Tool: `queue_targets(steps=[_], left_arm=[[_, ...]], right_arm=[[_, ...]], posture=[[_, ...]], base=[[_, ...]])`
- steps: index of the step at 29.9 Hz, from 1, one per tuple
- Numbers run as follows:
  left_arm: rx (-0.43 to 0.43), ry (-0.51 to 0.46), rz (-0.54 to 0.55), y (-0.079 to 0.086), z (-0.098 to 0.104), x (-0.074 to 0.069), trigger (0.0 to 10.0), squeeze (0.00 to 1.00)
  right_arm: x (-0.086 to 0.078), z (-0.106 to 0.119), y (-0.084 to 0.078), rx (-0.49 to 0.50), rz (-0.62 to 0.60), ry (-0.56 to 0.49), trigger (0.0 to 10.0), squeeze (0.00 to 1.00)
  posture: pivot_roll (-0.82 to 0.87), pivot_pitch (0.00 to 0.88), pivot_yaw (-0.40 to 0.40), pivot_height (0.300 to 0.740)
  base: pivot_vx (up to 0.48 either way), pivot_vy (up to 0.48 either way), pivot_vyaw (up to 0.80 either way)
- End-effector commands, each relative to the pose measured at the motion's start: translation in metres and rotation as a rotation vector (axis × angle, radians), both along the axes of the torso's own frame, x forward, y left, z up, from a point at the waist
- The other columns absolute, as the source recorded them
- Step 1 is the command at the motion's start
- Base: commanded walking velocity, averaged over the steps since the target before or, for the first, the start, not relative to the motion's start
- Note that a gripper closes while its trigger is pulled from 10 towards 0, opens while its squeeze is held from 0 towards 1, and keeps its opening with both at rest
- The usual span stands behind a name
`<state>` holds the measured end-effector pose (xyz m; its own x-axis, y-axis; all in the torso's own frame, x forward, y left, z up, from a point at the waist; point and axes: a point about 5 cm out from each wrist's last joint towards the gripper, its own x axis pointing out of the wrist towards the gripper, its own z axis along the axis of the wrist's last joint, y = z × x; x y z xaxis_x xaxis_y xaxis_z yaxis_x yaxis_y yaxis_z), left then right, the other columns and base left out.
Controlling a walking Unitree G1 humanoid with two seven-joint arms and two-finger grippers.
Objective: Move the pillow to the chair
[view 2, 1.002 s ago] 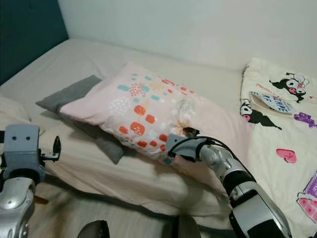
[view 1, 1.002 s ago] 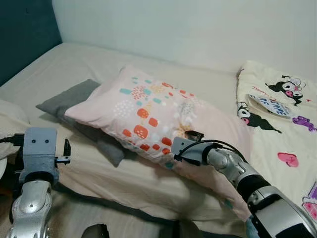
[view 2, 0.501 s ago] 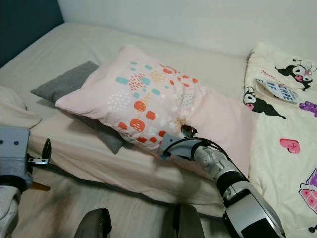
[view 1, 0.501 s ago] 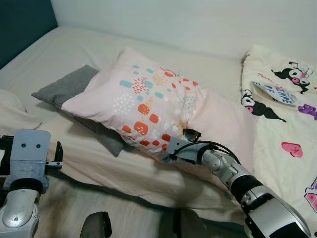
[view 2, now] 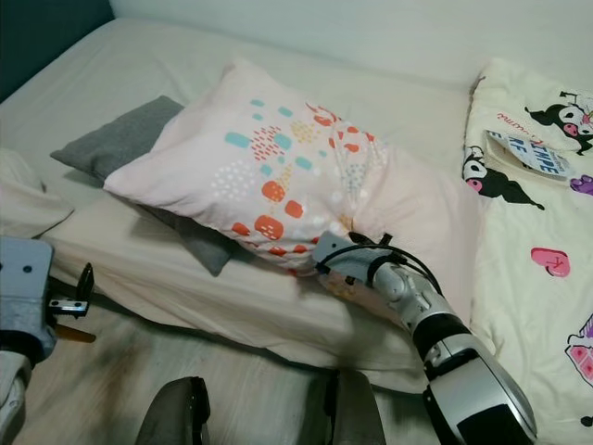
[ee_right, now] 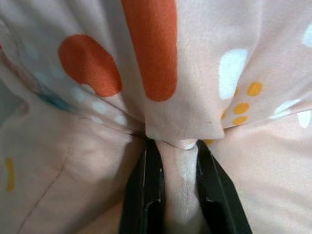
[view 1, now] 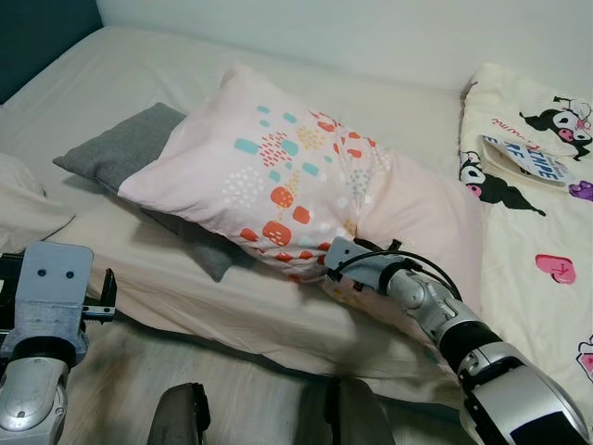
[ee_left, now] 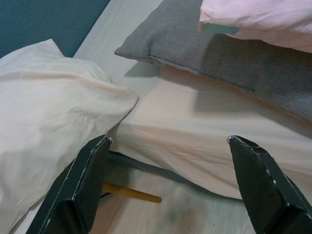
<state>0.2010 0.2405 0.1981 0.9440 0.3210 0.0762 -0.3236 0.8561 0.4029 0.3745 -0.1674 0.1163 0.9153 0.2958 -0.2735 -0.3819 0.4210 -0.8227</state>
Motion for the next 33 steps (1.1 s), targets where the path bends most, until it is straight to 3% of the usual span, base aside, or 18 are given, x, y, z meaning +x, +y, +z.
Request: queue_targets(steps=[1,4,6,8,10,11,12,14,15,16,17,18,20,22,24,28,33], left_arm=[[0.022,0.007,0.007,0.001,0.002,-0.001,10.0,0.0],[0.021,0.005,0.007,0.001,0.002,0.001,10.0,0.0],[0.004,-0.001,0.008,0.0,0.001,0.005,10.0,0.0],[0.004,-0.001,0.008,0.0,0.001,0.005,10.0,0.0],[-0.017,-0.009,0.012,-0.002,0.0,0.008,10.0,0.0],[-0.04,-0.023,0.016,-0.003,-0.001,0.013,10.0,0.0],[-0.04,-0.023,0.016,-0.003,-0.001,0.013,10.0,0.0],[-0.081,-0.057,0.022,-0.007,0.0,0.022,10.0,0.0],[-0.081,-0.057,0.022,-0.007,0.0,0.022,10.0,0.0],[-0.105,-0.076,0.021,-0.009,0.002,0.027,10.0,0.0],[-0.105,-0.076,0.021,-0.009,0.002,0.027,10.0,0.0],[-0.124,-0.092,0.019,-0.012,0.003,0.032,10.0,0.0],[-0.124,-0.092,0.019,-0.012,0.003,0.032,10.0,0.0],[-0.166,-0.122,0.017,-0.016,0.005,0.041,10.0,0.0],[-0.166,-0.122,0.017,-0.016,0.005,0.041,10.0,0.0],[-0.227,-0.127,0.018,-0.021,0.003,0.051,10.0,0.0],[-0.24,-0.127,0.025,-0.02,0.002,0.055,10.0,0.0]], right_arm=[[-0.004,-0.009,-0.02,0.004,-0.076,0.056,0.0,0.0],[-0.003,-0.007,-0.02,0.028,-0.084,0.06,0.0,0.0],[-0.002,-0.004,-0.016,0.111,-0.082,0.06,0.0,0.0],[-0.002,-0.004,-0.016,0.111,-0.082,0.06,0.0,0.0],[-0.001,0.0,-0.012,0.157,-0.067,0.051,0.0,0.0],[0.003,0.011,-0.007,0.244,-0.048,0.032,0.0,0.0],[0.003,0.011,-0.007,0.244,-0.048,0.032,0.0,0.0],[0.011,0.039,-0.001,0.455,-0.018,0.005,0.0,0.0],[0.011,0.039,-0.001,0.455,-0.018,0.005,0.0,0.0],[0.016,0.056,0.0,0.551,-0.004,-0.023,0.0,0.0],[0.016,0.056,0.0,0.551,-0.004,-0.023,0.0,0.0],[0.019,0.071,0.0,0.626,0.012,-0.05,0.0,0.0],[0.019,0.071,0.0,0.626,0.012,-0.05,0.0,0.0],[0.023,0.101,0.006,0.754,0.068,-0.103,0.0,0.0],[0.023,0.101,0.006,0.754,0.068,-0.103,0.0,0.0],[0.025,0.142,0.017,0.875,0.177,-0.179,0.0,0.0],[0.024,0.155,0.021,0.886,0.223,-0.207,0.0,0.0]], posture=[[0.07,0.25,-0.107,0.58],[0.07,0.241,-0.107,0.58],[0.06,0.217,-0.11,0.58],[0.06,0.217,-0.11,0.58],[0.05,0.195,-0.112,0.58],[0.05,0.165,-0.118,0.58],[0.05,0.165,-0.118,0.58],[0.04,0.123,-0.125,0.58],[0.04,0.123,-0.125,0.58],[0.03,0.105,-0.13,0.585],[0.03,0.105,-0.13,0.585],[0.03,0.078,-0.134,0.59],[0.03,0.078,-0.134,0.59],[0.03,0.03,-0.146,0.6],[0.03,0.03,-0.146,0.6],[0.03,0.0,-0.155,0.62],[0.03,0.0,-0.157,0.63]], base=[[0.0,0.0,0.0],[0.0,0.0,0.0],[0.0,0.0,0.0],[0.0,0.0,0.0],[0.0,0.0,0.0],[0.0,0.0,0.0],[0.0,0.0,0.0],[0.0,0.0,0.0],[0.0,0.0,0.0],[0.0,0.0,0.0],[0.0,0.0,0.0],[0.0,0.0,0.0],[0.0,0.0,0.0],[0.0,0.0,0.0],[0.0,0.0,0.0],[-0.103,0.0,0.0],[-0.466,0.0,0.0]])
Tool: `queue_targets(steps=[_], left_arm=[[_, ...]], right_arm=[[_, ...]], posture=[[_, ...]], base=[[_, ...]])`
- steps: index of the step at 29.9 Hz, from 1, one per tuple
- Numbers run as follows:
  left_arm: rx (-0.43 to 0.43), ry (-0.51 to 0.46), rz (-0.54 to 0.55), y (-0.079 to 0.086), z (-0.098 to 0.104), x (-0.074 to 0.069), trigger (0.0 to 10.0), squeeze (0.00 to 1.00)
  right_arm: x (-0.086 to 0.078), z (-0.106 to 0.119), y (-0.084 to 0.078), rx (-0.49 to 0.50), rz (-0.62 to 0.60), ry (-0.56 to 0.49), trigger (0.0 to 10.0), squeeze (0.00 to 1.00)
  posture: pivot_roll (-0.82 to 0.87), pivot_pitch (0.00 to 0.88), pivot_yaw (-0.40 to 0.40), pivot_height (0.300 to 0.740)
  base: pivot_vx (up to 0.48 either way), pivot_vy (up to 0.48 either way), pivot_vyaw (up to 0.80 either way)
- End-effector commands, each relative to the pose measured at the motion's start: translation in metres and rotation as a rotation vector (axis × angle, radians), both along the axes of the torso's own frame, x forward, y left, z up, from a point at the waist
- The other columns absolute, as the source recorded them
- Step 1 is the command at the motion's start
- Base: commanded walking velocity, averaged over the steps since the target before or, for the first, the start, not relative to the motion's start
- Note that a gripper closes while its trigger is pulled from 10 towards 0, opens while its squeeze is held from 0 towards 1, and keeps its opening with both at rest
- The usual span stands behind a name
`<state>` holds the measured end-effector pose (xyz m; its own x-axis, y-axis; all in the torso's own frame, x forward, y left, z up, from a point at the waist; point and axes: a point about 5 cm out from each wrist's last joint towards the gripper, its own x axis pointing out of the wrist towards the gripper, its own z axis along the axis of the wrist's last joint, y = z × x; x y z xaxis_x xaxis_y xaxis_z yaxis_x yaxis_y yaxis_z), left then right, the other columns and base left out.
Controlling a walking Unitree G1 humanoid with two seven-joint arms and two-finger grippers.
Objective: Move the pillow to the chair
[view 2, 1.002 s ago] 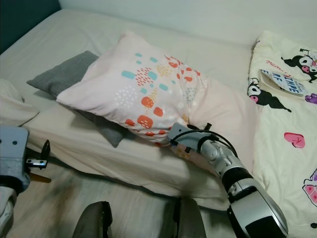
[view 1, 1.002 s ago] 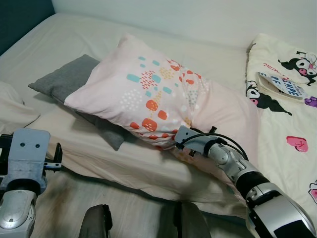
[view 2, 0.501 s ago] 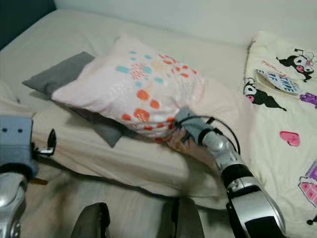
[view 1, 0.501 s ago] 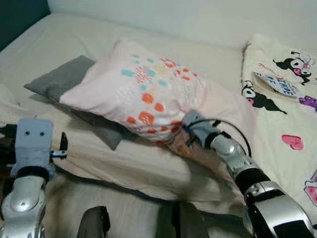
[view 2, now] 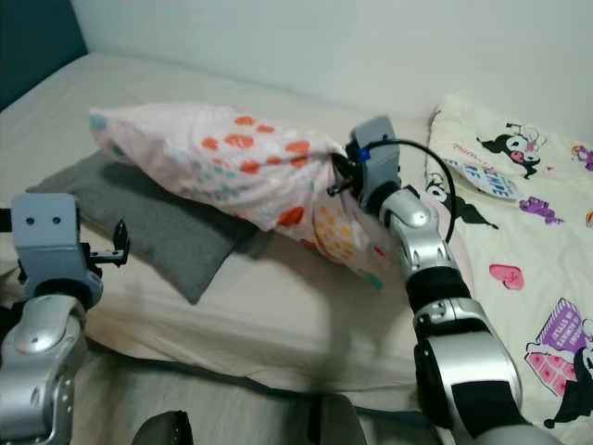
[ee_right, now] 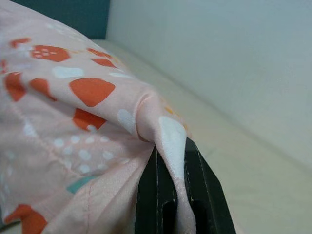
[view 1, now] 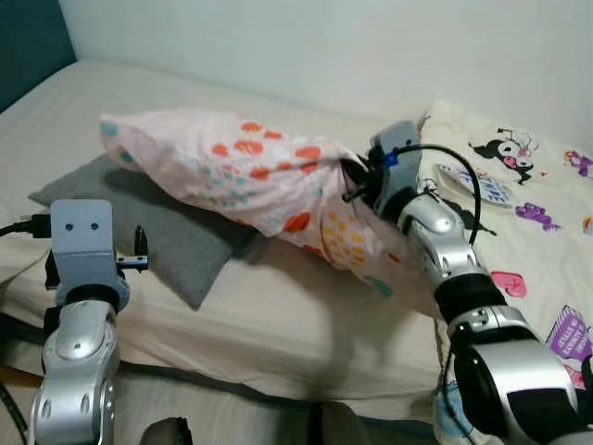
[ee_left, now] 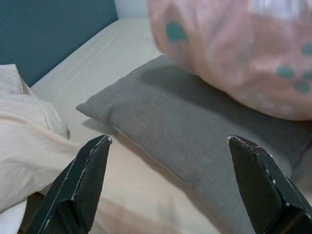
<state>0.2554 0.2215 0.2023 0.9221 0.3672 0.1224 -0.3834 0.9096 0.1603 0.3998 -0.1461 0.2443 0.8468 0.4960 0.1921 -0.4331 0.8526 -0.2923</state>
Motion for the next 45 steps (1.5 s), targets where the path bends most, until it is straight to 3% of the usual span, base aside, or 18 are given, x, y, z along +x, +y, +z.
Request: queue_targets(steps=[1,2,6,10,17,24,28,32,34,37,43,45], left_arm=[[-0.021,-0.007,0.002,-0.001,-0.002,0.003,10.0,0.0],[-0.021,-0.007,0.002,-0.001,-0.002,0.003,10.0,0.0],[-0.027,-0.048,0.018,-0.002,0.002,0.011,10.0,0.0],[-0.035,-0.057,0.017,-0.006,0.002,0.013,10.0,0.0],[-0.043,-0.056,0.018,-0.008,-0.003,0.014,10.0,0.0],[-0.032,-0.035,0.035,-0.004,-0.01,0.01,10.0,0.0],[0.005,0.028,0.073,0.005,-0.026,0.002,10.0,0.0],[0.013,0.039,0.091,0.009,-0.029,-0.001,10.0,0.0],[0.025,0.04,0.169,0.023,-0.031,-0.01,10.0,0.0],[0.042,0.034,0.234,0.035,-0.029,-0.018,10.0,0.0],[0.068,0.038,0.28,0.044,-0.028,-0.025,10.0,0.0],[0.102,0.045,0.405,0.064,-0.026,-0.04,10.0,0.0]], right_arm=[[-0.002,0.035,0.002,0.051,0.03,-0.119,0.0,0.0],[-0.002,0.035,0.002,0.051,0.03,-0.119,0.0,0.0],[-0.007,0.07,0.007,0.073,0.092,-0.22,0.0,0.0],[-0.011,0.085,0.007,0.085,0.118,-0.263,0.0,0.0],[-0.018,0.092,0.016,0.092,0.196,-0.286,0.0,0.0],[-0.025,0.07,0.041,0.13,0.32,-0.212,0.0,0.0],[-0.04,0.026,0.073,0.128,0.454,-0.082,0.0,0.0],[-0.042,0.015,0.077,0.115,0.467,-0.053,0.0,0.0],[-0.05,-0.011,0.084,0.111,0.484,0.021,0.0,0.0],[-0.059,-0.027,0.09,0.116,0.505,0.065,0.0,0.0],[-0.067,-0.032,0.095,0.126,0.529,0.079,0.0,0.0],[-0.073,-0.03,0.098,0.137,0.551,0.066,0.0,0.0]], posture=[[0.03,0.0,-0.159,0.635],[0.03,0.0,-0.159,0.635],[0.02,0.0,-0.162,0.655],[0.02,0.0,-0.163,0.67],[0.02,0.0,-0.167,0.695],[0.02,0.0,-0.166,0.715],[0.03,0.0,-0.165,0.735],[0.03,0.0,-0.165,0.74],[0.04,0.0,-0.168,0.74],[0.05,0.0,-0.168,0.74],[0.06,0.0,-0.166,0.74],[0.06,0.0,-0.164,0.74]], base=[[-0.48,0.0,0.0],[-0.48,0.0,0.0],[0.0,0.0,0.0],[0.0,0.0,0.0],[0.0,0.0,0.0],[0.0,0.0,0.0],[0.0,0.0,0.0],[0.0,0.0,0.0],[0.0,0.0,0.0],[0.0,0.0,0.0],[0.0,0.0,0.0],[0.0,0.0,0.79]])
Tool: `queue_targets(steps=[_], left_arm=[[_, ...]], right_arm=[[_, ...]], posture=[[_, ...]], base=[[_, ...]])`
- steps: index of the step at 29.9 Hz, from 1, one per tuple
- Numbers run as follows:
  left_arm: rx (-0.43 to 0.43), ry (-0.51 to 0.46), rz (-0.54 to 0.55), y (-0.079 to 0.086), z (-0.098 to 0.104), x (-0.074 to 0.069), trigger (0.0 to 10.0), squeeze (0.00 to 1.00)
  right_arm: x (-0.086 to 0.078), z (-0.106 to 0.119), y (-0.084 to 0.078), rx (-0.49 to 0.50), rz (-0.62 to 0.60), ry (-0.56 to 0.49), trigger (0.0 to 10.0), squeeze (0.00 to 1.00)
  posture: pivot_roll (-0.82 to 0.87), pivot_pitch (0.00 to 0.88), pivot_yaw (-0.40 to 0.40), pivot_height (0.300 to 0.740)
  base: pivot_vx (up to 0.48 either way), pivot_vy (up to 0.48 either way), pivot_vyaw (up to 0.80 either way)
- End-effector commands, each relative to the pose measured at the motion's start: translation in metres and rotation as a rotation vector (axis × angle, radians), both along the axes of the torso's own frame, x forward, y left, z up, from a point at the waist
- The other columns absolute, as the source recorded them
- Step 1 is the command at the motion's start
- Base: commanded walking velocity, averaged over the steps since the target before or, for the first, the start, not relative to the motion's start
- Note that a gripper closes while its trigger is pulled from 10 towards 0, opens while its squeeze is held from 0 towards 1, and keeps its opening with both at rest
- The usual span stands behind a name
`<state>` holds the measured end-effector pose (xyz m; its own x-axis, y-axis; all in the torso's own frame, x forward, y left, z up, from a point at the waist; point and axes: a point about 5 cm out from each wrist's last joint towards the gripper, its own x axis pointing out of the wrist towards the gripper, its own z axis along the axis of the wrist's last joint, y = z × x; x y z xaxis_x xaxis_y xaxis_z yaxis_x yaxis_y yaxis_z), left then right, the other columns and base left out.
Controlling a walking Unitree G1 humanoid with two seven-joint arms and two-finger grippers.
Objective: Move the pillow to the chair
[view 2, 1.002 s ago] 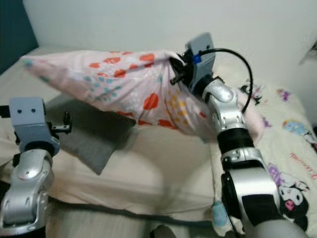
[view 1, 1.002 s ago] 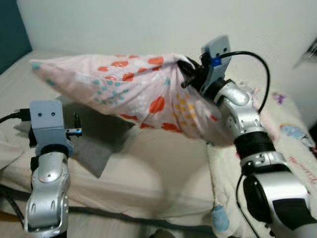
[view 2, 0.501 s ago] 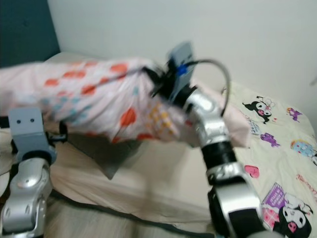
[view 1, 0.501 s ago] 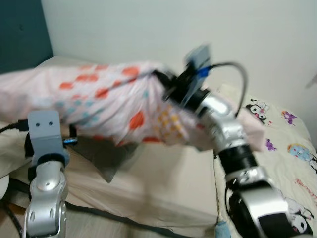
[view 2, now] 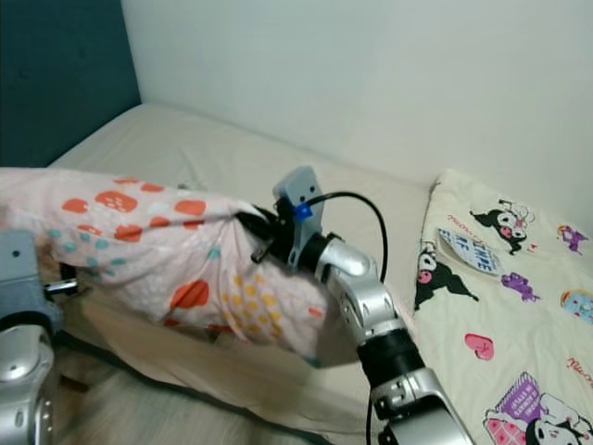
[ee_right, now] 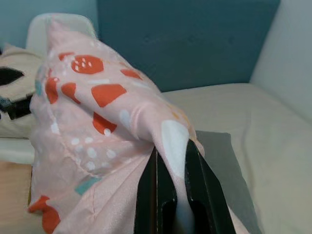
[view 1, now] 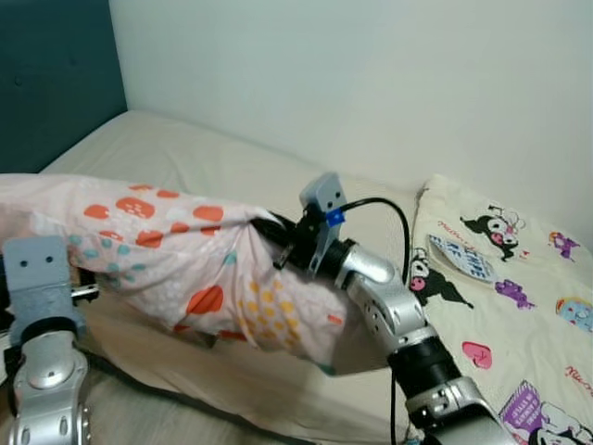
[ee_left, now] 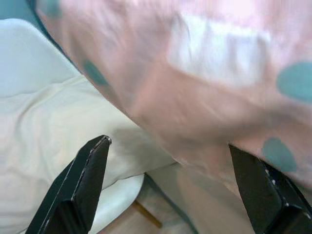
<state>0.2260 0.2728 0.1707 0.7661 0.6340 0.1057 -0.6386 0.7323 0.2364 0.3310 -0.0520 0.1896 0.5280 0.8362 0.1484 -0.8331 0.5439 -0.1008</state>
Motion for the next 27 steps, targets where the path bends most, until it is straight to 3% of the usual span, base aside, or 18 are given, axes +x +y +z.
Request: queue_targets(steps=[1,3,5,8,11,14,18,21,22,25,27], left_arm=[[0.076,-0.009,0.158,0.025,0.009,-0.02,10.0,0.0],[0.076,-0.009,0.158,0.025,0.009,-0.02,10.0,0.0],[0.135,-0.025,0.285,0.043,0.02,-0.033,10.0,0.0],[0.178,-0.048,0.371,0.055,0.031,-0.042,10.0,0.0],[0.188,-0.058,0.39,0.058,0.034,-0.044,10.0,0.0],[0.215,-0.109,0.353,0.05,0.046,-0.039,10.0,0.0],[0.208,-0.118,0.26,0.038,0.046,-0.029,10.0,0.0],[0.193,-0.092,0.045,0.005,0.036,-0.008,10.0,0.0],[0.193,-0.092,0.045,0.005,0.036,-0.008,10.0,0.0],[0.116,-0.063,-0.058,-0.017,0.019,-0.002,10.0,0.0],[0.116,-0.063,-0.058,-0.017,0.019,-0.002,10.0,0.0]], right_arm=[[-0.005,0.026,0.005,0.058,0.036,-0.104,0.0,0.0],[-0.005,0.026,0.005,0.058,0.036,-0.104,0.0,0.0],[-0.004,0.029,0.005,0.062,0.036,-0.113,0.0,0.0],[-0.003,0.032,0.003,0.067,0.031,-0.12,0.0,0.0],[-0.003,0.033,0.003,0.069,0.028,-0.12,0.0,0.0],[-0.003,0.036,0.004,0.069,0.034,-0.124,0.0,0.0],[-0.004,0.036,0.005,0.067,0.04,-0.122,0.0,0.0],[-0.003,0.032,0.006,0.06,0.047,-0.111,0.0,0.0],[-0.003,0.032,0.006,0.06,0.047,-0.111,0.0,0.0],[-0.003,0.025,0.004,0.05,0.041,-0.087,0.0,0.0],[-0.003,0.025,0.004,0.05,0.041,-0.087,0.0,0.0]], posture=[[0.06,0.0,-0.166,0.74],[0.06,0.0,-0.166,0.74],[0.07,0.0,-0.169,0.74],[0.08,0.0,-0.171,0.74],[0.08,0.0,-0.171,0.74],[0.08,0.0,-0.171,0.74],[0.08,0.0,-0.175,0.74],[0.08,0.0,-0.177,0.74],[0.08,0.0,-0.177,0.74],[0.08,0.0,-0.177,0.74],[0.08,0.0,-0.177,0.74]], base=[[0.0,0.0,0.79],[0.0,0.0,0.79],[0.0,0.0,0.79],[0.0,0.0,0.79],[0.0,0.0,0.79],[0.0,0.0,0.79],[0.0,0.0,0.79],[0.0,0.0,0.79],[0.0,0.0,0.79],[0.0,0.0,0.79],[0.0,0.0,0.79]])
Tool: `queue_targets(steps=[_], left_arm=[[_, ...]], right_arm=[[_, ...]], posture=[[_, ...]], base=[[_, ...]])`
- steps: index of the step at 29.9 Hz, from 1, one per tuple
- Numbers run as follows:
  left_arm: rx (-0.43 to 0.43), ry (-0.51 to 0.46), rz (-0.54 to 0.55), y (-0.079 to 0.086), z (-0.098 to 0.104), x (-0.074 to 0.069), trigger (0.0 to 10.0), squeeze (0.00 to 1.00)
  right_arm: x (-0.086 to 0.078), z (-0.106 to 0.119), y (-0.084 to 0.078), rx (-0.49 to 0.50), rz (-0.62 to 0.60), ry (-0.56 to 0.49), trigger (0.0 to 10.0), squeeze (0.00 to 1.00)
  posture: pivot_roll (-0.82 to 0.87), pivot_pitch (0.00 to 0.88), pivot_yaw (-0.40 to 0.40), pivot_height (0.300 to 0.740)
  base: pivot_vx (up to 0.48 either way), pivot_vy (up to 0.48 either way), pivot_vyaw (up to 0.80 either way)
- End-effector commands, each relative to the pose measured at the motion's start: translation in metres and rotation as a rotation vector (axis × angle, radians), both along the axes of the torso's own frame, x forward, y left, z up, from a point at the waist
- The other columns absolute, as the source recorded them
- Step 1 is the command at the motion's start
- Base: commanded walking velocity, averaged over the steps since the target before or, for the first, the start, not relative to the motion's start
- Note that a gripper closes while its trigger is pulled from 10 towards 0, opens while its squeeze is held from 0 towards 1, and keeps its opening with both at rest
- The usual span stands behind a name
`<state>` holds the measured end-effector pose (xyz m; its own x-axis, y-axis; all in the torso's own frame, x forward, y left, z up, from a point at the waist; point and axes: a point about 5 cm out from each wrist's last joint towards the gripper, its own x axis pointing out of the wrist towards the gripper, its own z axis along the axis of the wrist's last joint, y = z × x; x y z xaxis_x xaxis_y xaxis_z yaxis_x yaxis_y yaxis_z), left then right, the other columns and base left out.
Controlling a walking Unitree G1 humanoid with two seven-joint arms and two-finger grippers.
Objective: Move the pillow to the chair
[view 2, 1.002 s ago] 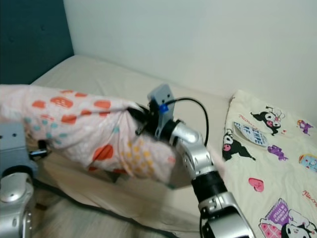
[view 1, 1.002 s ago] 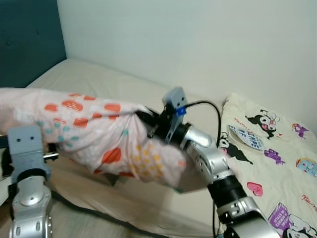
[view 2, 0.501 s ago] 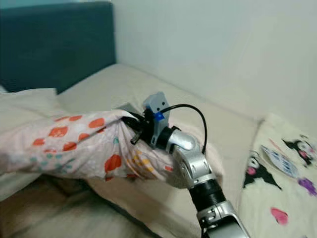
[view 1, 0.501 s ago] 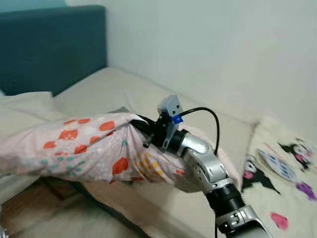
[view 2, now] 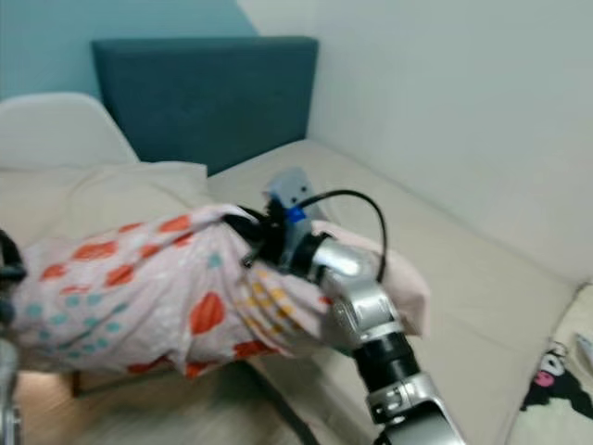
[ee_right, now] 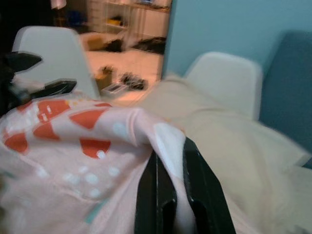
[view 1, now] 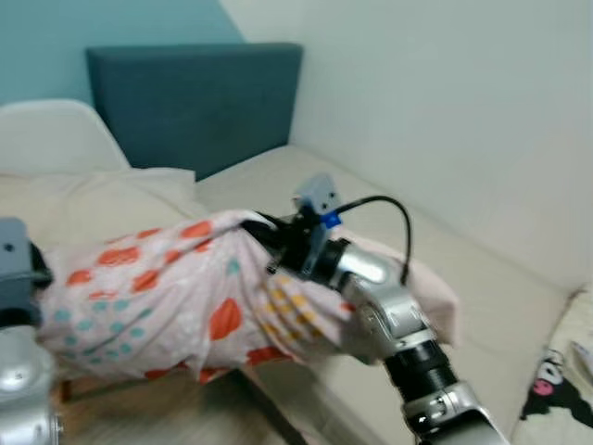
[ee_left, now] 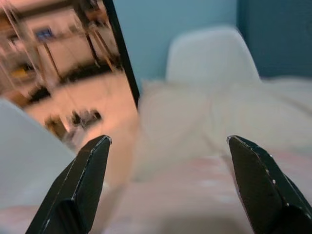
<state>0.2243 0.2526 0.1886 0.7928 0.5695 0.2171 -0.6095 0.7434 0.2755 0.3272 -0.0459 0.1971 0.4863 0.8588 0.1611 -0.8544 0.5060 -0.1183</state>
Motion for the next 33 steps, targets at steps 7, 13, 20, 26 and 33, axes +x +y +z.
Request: queue_targets(steps=[7,13,20,26,33], left_arm=[[0.022,0.043,-0.367,-0.063,-0.009,0.005,10.0,0.0],[0.011,0.106,-0.523,-0.09,-0.023,-0.001,10.0,0.0],[-0.069,0.162,-0.521,-0.087,-0.041,-0.007,10.0,0.0],[-0.042,0.146,-0.516,-0.086,-0.037,-0.004,10.0,0.0],[-0.056,0.144,-0.479,-0.076,-0.041,-0.004,10.0,0.0]], right_arm=[[-0.006,-0.026,-0.027,0.066,-0.116,0.104,0.0,0.0],[-0.013,-0.042,-0.043,0.106,-0.217,0.174,0.0,0.0],[-0.03,-0.05,-0.034,0.164,-0.193,0.223,0.0,0.0],[-0.028,-0.04,-0.021,0.204,-0.131,0.223,0.0,0.0],[-0.025,-0.039,-0.017,0.207,-0.117,0.242,0.0,0.0]], posture=[[0.09,0.0,-0.156,0.74],[0.07,0.0,-0.125,0.74],[0.07,0.0,-0.097,0.74],[0.08,0.0,-0.12,0.74],[0.1,0.0,-0.135,0.74]], base=[[0.0,0.0,0.79],[0.0,0.0,0.79],[0.0,0.0,0.79],[0.0,0.0,0.79],[0.0,0.0,0.79]])
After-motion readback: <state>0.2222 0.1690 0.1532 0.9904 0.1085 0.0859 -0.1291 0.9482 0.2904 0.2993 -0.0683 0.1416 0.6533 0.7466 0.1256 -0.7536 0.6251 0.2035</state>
